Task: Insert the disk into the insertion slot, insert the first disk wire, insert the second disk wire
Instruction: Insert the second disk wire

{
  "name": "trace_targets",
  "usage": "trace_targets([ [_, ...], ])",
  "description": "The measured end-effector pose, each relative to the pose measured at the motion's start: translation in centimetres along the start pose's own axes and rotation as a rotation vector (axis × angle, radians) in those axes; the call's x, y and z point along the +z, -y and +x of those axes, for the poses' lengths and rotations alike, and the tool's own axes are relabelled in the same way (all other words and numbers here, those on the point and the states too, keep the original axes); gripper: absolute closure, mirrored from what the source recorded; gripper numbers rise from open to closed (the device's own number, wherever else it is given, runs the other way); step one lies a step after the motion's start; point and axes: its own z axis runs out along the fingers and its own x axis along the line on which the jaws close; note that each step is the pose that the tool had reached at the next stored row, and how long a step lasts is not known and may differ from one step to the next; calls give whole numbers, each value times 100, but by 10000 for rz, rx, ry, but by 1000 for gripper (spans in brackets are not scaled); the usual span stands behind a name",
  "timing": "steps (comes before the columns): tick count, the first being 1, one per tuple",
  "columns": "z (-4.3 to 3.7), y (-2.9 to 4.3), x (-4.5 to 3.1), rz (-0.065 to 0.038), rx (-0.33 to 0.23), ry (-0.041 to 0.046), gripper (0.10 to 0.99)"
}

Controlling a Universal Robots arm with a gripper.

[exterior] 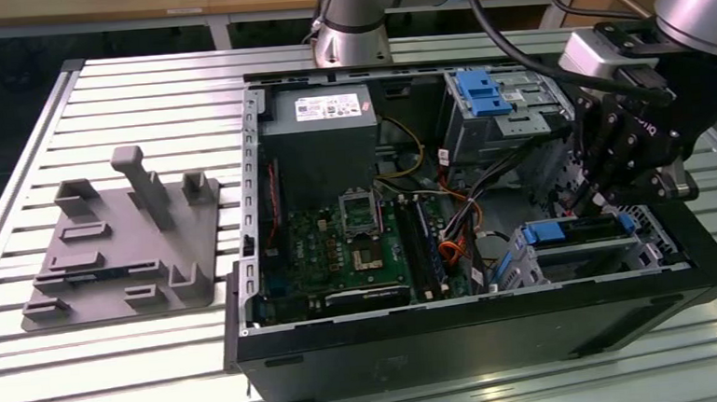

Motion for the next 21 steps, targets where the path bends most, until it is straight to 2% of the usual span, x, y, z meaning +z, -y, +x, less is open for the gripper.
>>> trace_targets([
  [17,13,8,40,0,6,-2,941],
  [18,13,8,43,0,11,-27,941],
  [21,12,8,48,0,10,-26,941],
])
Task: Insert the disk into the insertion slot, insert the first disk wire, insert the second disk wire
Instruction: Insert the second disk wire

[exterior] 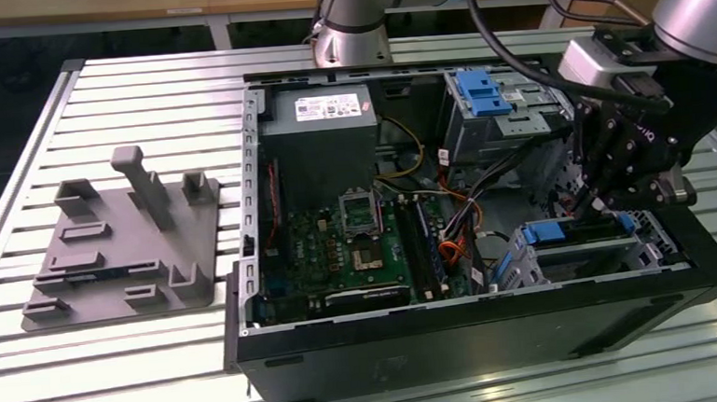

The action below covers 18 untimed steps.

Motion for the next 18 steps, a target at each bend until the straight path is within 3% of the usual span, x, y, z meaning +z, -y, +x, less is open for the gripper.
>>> trace_targets([
  [18,-1,3,36,0,-4,-7,941],
])
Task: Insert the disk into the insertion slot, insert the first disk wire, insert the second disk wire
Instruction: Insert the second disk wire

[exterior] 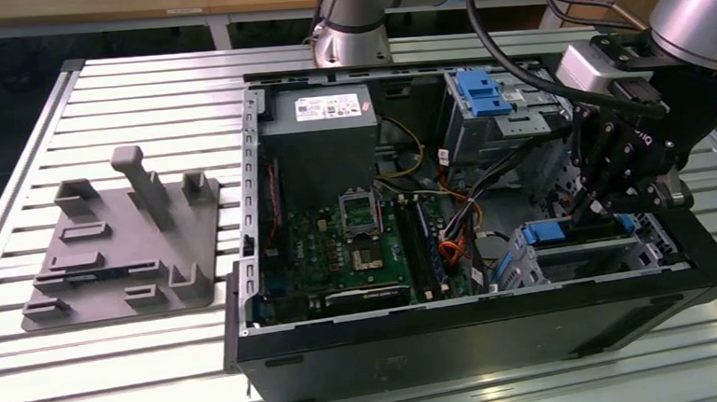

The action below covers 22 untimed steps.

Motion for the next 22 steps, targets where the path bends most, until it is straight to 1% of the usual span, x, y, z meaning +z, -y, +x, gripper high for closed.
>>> trace_targets([
  [5,0,0,0,2,-54,-3,941],
  [15,3,0,0,20,-486,-22,941],
  [22,10,-1,-4,30,-647,-27,941],
])
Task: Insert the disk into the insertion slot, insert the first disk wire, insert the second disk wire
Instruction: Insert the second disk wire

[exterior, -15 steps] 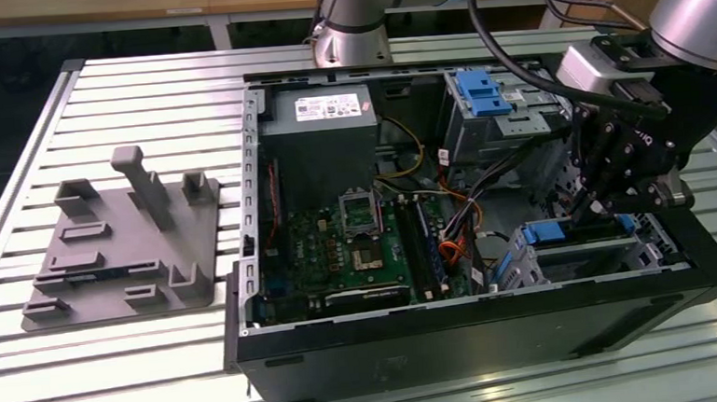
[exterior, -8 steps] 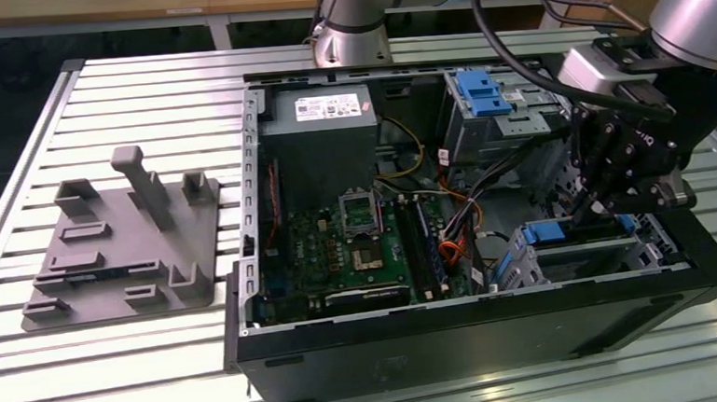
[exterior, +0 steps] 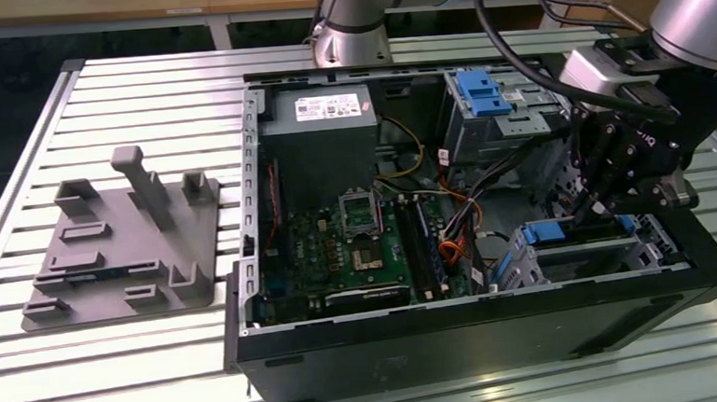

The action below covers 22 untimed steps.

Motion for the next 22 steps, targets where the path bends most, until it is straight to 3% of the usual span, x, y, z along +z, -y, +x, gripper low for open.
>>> trace_targets([
  [22,20,-1,19,19,-460,-24,941],
])
